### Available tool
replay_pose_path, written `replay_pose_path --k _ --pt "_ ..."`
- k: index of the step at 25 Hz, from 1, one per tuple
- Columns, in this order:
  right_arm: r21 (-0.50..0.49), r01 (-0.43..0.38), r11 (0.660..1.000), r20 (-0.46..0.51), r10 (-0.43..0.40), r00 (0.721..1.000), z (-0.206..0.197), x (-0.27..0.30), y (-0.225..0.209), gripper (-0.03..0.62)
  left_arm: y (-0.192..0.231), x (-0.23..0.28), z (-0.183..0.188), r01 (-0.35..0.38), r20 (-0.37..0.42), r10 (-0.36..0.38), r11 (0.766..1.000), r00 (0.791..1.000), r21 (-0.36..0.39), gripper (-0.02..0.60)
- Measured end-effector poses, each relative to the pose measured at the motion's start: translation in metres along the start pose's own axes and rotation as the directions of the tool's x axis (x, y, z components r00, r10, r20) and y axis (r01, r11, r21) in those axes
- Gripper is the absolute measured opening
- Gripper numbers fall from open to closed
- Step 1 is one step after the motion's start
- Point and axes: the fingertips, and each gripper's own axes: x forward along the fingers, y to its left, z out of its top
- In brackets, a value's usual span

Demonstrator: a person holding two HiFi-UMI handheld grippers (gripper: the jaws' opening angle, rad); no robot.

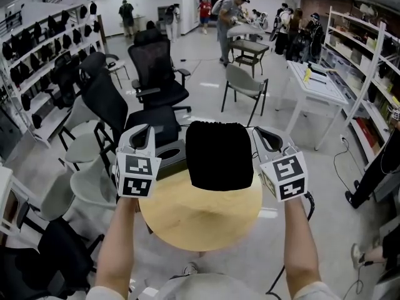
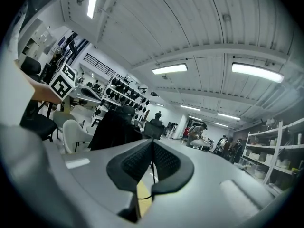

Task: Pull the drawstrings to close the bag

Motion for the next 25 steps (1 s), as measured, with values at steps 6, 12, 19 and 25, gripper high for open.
replay_pose_path --k 6,12,19,25 --pt "0.006 0.024 1.0 0.006 -0.024 1.0 -0.001 0.001 -0.001 0.003 0.013 -0.007 -0.011 -0.036 -0.031 0.035 0.999 0.999 -0.021 0.005" --pt "0.014 0.078 0.997 0.019 -0.078 0.997 0.002 -0.004 -0.008 0.003 0.025 -0.014 -0.014 -0.076 -0.031 0.074 0.996 0.997 -0.045 0.003" --pt "0.048 0.145 0.988 0.0 -0.145 0.989 -0.005 -0.007 -0.023 0.003 0.033 -0.014 -0.025 -0.101 -0.048 0.098 0.992 0.994 -0.078 0.003" --pt "0.063 0.198 0.978 -0.015 -0.198 0.98 -0.011 -0.01 -0.03 0.003 0.036 -0.015 -0.032 -0.117 -0.06 0.111 0.987 0.992 -0.11 0.003"
